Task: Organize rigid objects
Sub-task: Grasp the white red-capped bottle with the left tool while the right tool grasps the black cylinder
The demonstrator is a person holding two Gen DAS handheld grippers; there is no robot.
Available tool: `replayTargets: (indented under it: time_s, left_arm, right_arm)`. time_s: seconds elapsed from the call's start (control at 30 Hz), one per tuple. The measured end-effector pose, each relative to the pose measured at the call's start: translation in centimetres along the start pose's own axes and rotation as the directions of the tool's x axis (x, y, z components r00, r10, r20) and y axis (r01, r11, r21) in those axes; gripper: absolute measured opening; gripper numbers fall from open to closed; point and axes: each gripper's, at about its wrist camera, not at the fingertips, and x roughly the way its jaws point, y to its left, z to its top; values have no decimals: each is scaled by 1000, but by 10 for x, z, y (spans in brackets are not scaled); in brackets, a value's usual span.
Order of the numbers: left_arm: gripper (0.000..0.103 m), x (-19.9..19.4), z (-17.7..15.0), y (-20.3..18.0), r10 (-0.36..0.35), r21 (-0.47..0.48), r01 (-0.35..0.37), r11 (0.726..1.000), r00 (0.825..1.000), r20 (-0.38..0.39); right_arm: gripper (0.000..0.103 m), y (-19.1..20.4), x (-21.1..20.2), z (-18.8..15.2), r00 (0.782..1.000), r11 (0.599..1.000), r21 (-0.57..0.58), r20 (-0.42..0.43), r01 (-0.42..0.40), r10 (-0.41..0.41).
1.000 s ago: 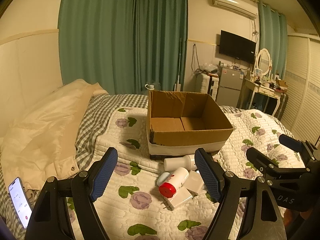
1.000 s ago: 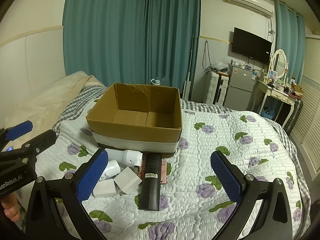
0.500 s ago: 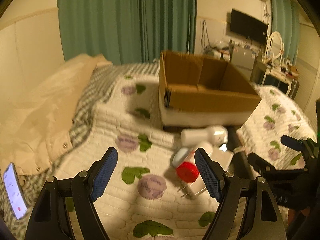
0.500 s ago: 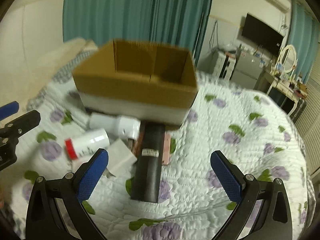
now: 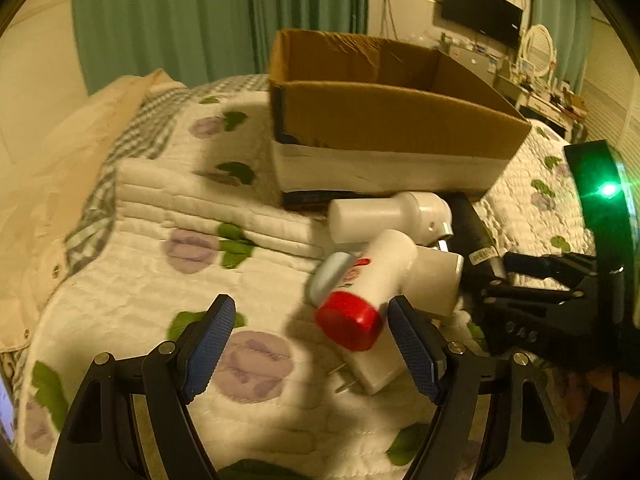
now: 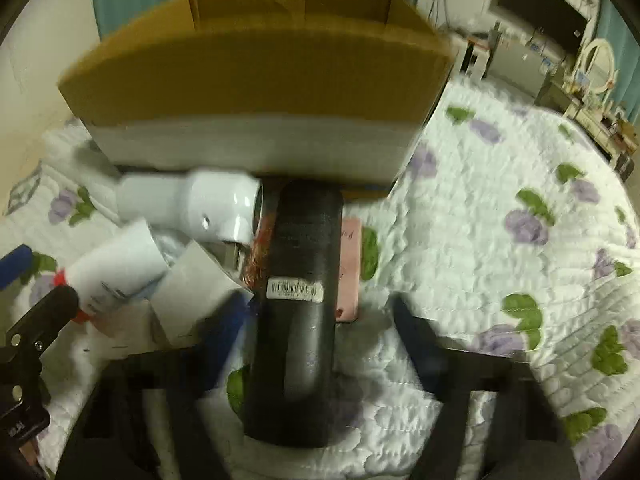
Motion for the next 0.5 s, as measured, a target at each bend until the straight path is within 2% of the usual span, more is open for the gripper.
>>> replayTargets:
  time_s: [0.07, 0.2, 0.27, 0.33, 0.4, 0.47, 0.5]
  left_arm:
    - [79, 5, 2, -6, -17, 20, 18, 1000, 1000, -18]
    - [79, 12, 9, -16, -29, 64, 30, 997, 999, -31]
    - [79, 21, 13, -20, -20, 96, 24, 995, 999, -42]
    - [72, 30, 17, -23, -24, 118, 31, 993, 998, -61]
    - [57, 39, 19, -24, -69, 119, 80, 990, 993, -98]
    - [49, 41, 18, -27, -42, 135, 55, 989, 994, -100]
    - [37, 40, 18, -27, -35, 142, 49, 989, 995, -97]
  right_arm:
    - [54, 1, 2, -2, 1000, 1000, -4, -6, -5, 5]
    - [42, -4, -9, -4, 1000, 1000, 10, 18, -16, 16]
    - [41, -6, -18, -5, 999, 1000, 8, 47, -17, 17]
    - [41, -7, -30, -6, 997, 1000, 0, 80, -19, 19]
    - [41, -9, -37, -8, 995, 999, -1, 97, -34, 34]
    - [41, -12, -40, -11, 994, 999, 3, 102, -44, 44]
    - [41, -10, -40, -11, 994, 999, 3, 101, -48, 47]
